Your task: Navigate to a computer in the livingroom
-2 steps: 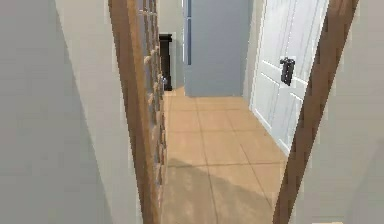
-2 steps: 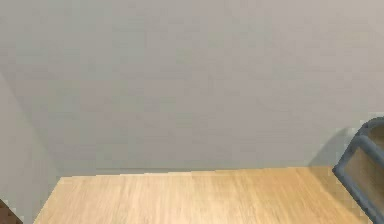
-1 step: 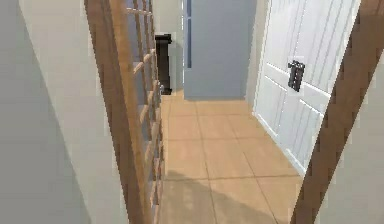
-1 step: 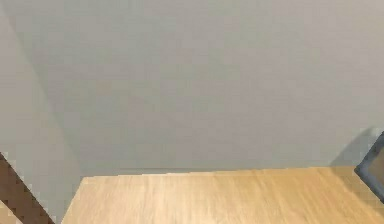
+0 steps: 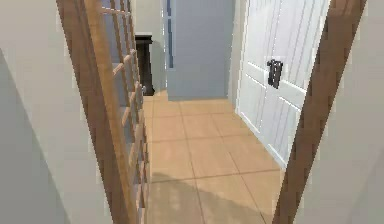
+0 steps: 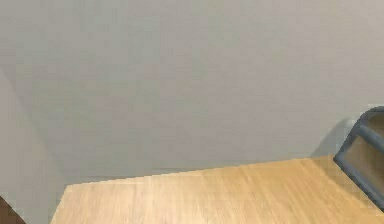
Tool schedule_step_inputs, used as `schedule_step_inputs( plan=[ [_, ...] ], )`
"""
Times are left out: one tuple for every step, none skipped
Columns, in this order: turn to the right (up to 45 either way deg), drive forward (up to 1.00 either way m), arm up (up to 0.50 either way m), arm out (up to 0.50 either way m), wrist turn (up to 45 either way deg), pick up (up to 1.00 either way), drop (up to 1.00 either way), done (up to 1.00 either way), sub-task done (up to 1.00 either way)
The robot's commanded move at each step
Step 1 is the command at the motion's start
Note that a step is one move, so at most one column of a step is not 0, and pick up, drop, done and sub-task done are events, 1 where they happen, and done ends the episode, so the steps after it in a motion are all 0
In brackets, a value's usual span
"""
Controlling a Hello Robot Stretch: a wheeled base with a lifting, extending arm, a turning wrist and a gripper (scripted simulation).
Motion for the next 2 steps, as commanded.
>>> schedule_step_inputs(
  plan=[
    [3.0, 0.00, 0.00, 0.00, 0.0, 0.00, 0.00, 0.00, 0.00],
    [0.0, 0.55, 0.00, 0.00, 0.0, 0.00, 0.00, 0.00, 0.00]
  ],
)
